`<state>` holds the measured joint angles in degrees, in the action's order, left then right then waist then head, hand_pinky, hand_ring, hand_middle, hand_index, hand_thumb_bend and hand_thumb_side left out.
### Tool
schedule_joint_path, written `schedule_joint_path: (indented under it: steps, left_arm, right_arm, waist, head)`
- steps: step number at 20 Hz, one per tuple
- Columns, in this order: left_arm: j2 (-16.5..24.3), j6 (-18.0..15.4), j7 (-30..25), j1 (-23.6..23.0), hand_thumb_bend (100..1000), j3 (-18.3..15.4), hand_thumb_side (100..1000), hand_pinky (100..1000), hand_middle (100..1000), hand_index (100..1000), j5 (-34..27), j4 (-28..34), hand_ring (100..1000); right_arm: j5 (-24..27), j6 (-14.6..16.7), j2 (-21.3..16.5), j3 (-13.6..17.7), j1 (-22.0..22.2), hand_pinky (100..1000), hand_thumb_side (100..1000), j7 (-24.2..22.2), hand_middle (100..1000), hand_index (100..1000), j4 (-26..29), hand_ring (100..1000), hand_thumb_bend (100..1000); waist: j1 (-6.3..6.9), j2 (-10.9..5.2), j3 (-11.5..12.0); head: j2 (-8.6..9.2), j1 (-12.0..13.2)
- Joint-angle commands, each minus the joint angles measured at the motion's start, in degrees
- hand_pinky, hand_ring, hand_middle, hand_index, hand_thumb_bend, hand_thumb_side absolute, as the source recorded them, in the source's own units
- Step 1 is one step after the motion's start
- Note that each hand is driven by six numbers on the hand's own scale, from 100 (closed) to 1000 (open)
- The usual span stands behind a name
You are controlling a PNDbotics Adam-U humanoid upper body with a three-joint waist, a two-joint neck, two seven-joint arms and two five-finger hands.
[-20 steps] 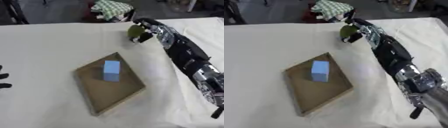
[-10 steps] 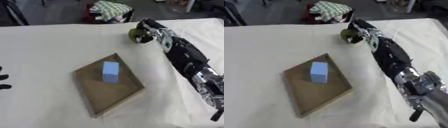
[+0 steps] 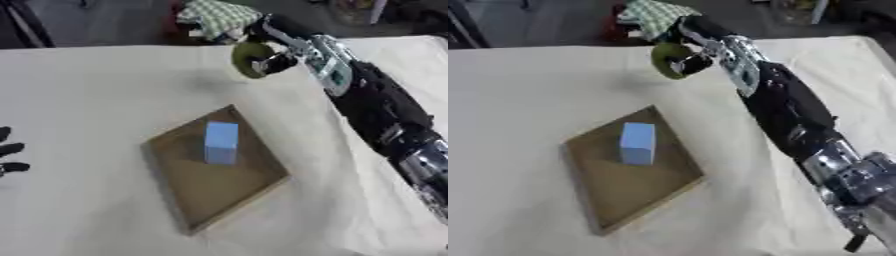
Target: Pick up objects on the table and place them in the box.
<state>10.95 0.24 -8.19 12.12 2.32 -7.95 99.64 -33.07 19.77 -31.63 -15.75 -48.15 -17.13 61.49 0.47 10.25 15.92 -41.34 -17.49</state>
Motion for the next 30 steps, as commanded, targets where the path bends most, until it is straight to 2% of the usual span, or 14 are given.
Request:
schedule_joint_path:
  steps: [1, 6, 9, 14, 18, 21, 24, 27, 28, 30]
  left_arm:
    - [0.89, -0.10, 0.31, 0.83, 100, -0.60, 728, 617, 793, 734, 0.18, 1.15, 745]
    - [0.89, -0.12, 0.42, 0.81, 100, -0.72, 727, 617, 793, 734, 0.22, 1.18, 744]
    - [0.99, -0.13, 0.57, 0.80, 100, -0.84, 727, 617, 792, 734, 0.25, 1.20, 744]
    - [1.20, -0.14, 0.75, 0.78, 100, -0.99, 727, 617, 792, 734, 0.36, 1.20, 744]
    - [1.40, -0.16, 0.87, 0.72, 100, -1.11, 726, 617, 792, 734, 0.42, 1.20, 743]
    - [1.46, -0.16, 0.88, 0.73, 100, -1.11, 726, 617, 792, 733, 0.46, 1.19, 743]
    - [1.46, -0.17, 0.85, 0.72, 100, -1.10, 726, 617, 792, 734, 0.49, 1.18, 743]
    - [1.47, -0.15, 0.91, 0.69, 100, -1.16, 726, 617, 792, 733, 0.50, 1.15, 743]
    - [1.42, -0.15, 0.90, 0.71, 100, -1.13, 726, 617, 792, 734, 0.49, 1.15, 743]
    - [1.35, -0.15, 0.81, 0.74, 100, -1.05, 726, 617, 792, 734, 0.48, 1.14, 743]
  right_arm:
    - [2.40, -0.05, -1.31, -1.70, 0.37, 662, 100, -4.24, 439, 530, 3.32, 639, 100]
    - [2.38, 0.34, -0.02, -2.75, 2.47, 664, 100, -6.88, 447, 538, 2.30, 645, 100]
    - [4.56, 1.73, -0.37, -3.96, 3.10, 664, 100, -9.04, 454, 546, 4.36, 647, 100]
    - [13.10, 2.95, -2.25, -6.51, 3.49, 673, 132, -15.03, 479, 585, 12.08, 662, 110]
    - [20.81, 2.39, -3.92, -8.49, 3.66, 681, 170, -20.59, 504, 621, 19.79, 681, 161]
    - [24.81, 1.11, -4.69, -9.80, 3.89, 689, 184, -25.80, 522, 641, 24.51, 691, 164]
    - [25.62, -0.16, -4.36, -10.39, 4.57, 690, 185, -29.22, 529, 648, 25.87, 694, 168]
    - [24.63, -0.32, -3.42, -10.79, 5.31, 692, 193, -30.81, 538, 658, 25.41, 700, 155]
    - [24.18, -0.27, -2.88, -10.87, 5.58, 692, 217, -31.00, 544, 665, 24.90, 701, 109]
    - [23.43, 0.11, -1.92, -11.23, 5.88, 696, 224, -31.30, 564, 690, 23.97, 709, 126]
  waist:
    - [0.01, -0.70, -0.11]
    - [-0.06, -0.59, -0.28]
    - [-0.17, -0.50, -0.61]
    - [-0.39, -0.45, -1.27]
    - [-0.47, -0.49, -1.69]
    - [-0.50, -0.50, -1.93]
    - [-0.47, -0.49, -2.03]
    - [-0.42, -0.45, -2.07]
    - [-0.40, -0.44, -2.09]
    - [-0.38, -0.43, -2.08]
  head:
    - [0.77, 0.32]
    - [0.88, 0.49]
    - [0.84, 0.76]
    - [0.81, 1.33]
    - [0.74, 1.66]
    - [0.72, 1.74]
    - [0.74, 1.73]
    - [0.76, 1.71]
    - [0.78, 1.69]
    - [0.85, 1.70]
